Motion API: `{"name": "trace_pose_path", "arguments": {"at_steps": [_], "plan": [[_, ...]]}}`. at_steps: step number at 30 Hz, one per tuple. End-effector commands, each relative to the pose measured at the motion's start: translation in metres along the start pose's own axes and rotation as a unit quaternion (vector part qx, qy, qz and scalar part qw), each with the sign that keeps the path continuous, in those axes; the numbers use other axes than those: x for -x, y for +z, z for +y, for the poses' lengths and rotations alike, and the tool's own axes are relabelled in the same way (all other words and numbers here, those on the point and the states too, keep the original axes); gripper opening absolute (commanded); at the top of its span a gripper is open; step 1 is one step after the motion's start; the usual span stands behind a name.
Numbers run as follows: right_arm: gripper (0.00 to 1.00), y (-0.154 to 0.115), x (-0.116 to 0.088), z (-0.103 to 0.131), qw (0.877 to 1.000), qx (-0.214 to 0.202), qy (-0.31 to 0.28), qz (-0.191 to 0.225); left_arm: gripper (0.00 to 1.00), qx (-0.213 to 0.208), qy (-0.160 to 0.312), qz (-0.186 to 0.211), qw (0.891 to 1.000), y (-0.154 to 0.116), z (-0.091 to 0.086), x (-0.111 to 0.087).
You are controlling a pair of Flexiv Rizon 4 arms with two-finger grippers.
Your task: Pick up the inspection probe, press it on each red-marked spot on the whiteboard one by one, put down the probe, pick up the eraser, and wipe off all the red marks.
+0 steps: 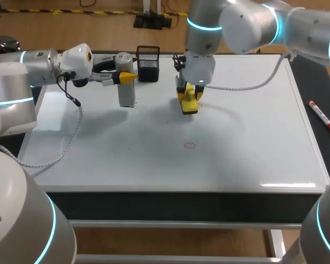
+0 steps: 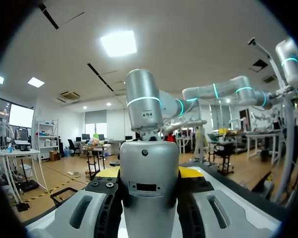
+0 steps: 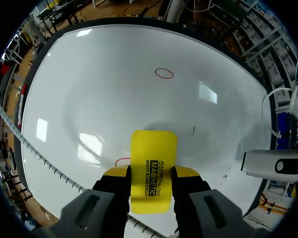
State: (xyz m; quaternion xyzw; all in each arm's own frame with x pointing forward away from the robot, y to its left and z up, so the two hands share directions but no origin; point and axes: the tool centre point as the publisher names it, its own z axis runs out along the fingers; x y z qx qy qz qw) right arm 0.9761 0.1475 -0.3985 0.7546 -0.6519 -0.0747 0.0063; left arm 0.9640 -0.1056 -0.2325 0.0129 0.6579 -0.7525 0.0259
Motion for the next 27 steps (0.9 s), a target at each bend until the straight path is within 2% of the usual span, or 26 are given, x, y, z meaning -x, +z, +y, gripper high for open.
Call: {"name": "trace_pose_path", "arguments": {"at_steps": [1, 18, 27], "plan": [[0.0, 0.001, -0.003, 0.006, 1.0, -0.016, 0.0, -0.002, 0.0, 0.001, 0.0, -0.001, 1.0, 0.0, -0.002, -0.001], [0.0, 0.018, -0.016, 0.011, 1.0, -0.01, 0.007, -0.011, 0.0, 0.001, 0.0, -0.001, 1.0, 0.0, -0.002, -0.001], [0.0, 0.021, -0.038, 0.011, 1.0, -0.004, 0.024, -0.004, 0.0, 0.001, 0.0, -0.001, 1.0, 0.0, -0.002, -0.001]]}}
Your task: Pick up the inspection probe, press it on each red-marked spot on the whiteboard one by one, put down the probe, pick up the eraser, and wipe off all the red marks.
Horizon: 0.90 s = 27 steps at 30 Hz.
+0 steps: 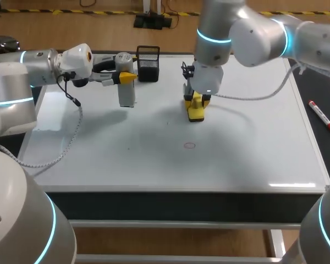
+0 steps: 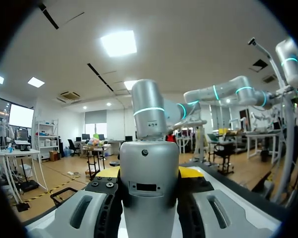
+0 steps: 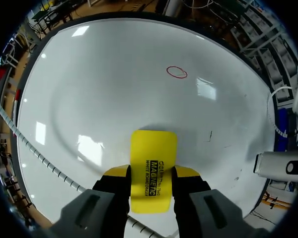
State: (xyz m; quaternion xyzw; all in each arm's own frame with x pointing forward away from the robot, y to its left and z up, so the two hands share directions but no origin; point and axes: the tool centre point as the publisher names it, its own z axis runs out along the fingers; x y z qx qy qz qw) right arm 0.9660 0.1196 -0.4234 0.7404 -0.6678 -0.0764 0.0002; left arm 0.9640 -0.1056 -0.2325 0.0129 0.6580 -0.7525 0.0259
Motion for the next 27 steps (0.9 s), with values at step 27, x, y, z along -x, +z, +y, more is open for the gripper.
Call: {"name": "trace_pose_path", "arguments": {"at_steps": [27], "plan": [[0.0, -0.05, -0.053, -0.006, 0.998, -0.01, 0.055, -0.008, 0.0, 0.001, 0.0, -0.001, 1.0, 0.0, -0.002, -0.001]]}}
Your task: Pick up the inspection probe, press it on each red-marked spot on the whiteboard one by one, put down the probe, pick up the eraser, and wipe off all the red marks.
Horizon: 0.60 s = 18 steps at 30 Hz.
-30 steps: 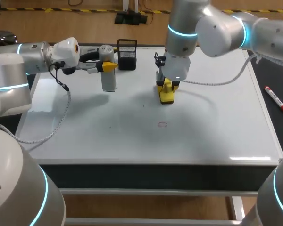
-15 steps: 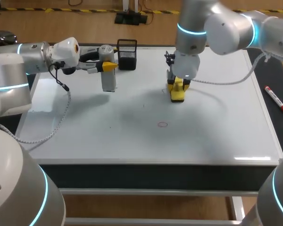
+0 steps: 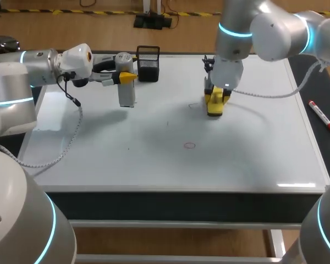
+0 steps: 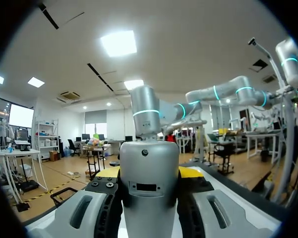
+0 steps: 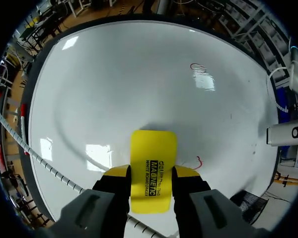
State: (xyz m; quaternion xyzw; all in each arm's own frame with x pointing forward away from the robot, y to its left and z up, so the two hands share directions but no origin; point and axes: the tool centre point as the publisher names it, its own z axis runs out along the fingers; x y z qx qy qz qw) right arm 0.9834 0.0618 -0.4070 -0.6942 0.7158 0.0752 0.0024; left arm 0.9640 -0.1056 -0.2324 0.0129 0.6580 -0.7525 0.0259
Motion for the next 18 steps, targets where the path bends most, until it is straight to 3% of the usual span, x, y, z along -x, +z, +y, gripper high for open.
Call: {"name": "trace_pose_path", "arguments": {"at_steps": [1, 5, 10, 18], "plan": [[0.0, -0.03, 0.01, 0.003, 1.0, -0.004, -0.018, -0.005, 0.0, 0.001, 0.0, -0.001, 1.0, 0.0, -0.002, -0.001], [0.0, -0.033, 0.038, 0.001, 0.999, -0.009, -0.045, -0.01, 0.0, 0.001, 0.0, -0.001, 1.0, 0.0, -0.002, -0.001], [0.0, -0.016, 0.066, 0.0, 0.998, -0.004, -0.068, -0.012, 0.0, 0.001, 0.0, -0.001, 1.0, 0.0, -0.002, -0.001], [0.0, 0.011, 0.086, 0.006, 0.996, 0.011, -0.091, -0.007, 0.0, 0.001, 0.0, -0.001, 1.0, 0.0, -0.002, -0.001]]}}
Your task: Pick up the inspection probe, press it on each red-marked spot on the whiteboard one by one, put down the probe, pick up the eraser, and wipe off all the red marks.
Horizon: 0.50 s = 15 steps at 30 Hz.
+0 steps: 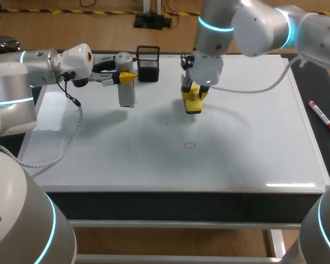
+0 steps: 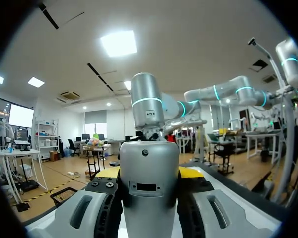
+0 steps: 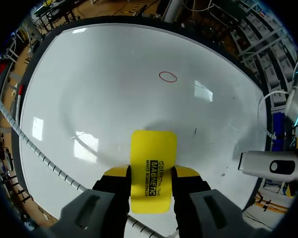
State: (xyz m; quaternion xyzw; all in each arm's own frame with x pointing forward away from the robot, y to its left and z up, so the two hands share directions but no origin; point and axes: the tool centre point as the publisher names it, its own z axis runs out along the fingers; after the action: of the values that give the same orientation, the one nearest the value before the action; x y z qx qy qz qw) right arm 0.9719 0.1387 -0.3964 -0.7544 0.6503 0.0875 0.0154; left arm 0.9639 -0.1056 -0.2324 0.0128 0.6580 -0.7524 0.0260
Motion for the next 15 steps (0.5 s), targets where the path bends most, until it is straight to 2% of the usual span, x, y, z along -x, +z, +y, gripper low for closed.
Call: {"name": "trace_pose_path", "arguments": {"at_steps": [1, 7, 15], "plan": [[0.0, 0.013, 0.007, -0.01, 1.0, 0.006, -0.004, 0.008, 0.0, 0.001, 0.0, -0.001, 1.0, 0.0, -0.002, -0.001], [0.0, 0.018, 0.001, -0.011, 1.0, 0.004, -0.008, 0.016, 0.0, 0.001, 0.0, -0.001, 1.0, 0.0, -0.002, -0.001], [0.0, 0.022, -0.018, -0.011, 1.0, 0.007, 0.008, 0.025, 0.0, 0.001, 0.0, -0.001, 1.0, 0.0, -0.002, -0.001]]}}
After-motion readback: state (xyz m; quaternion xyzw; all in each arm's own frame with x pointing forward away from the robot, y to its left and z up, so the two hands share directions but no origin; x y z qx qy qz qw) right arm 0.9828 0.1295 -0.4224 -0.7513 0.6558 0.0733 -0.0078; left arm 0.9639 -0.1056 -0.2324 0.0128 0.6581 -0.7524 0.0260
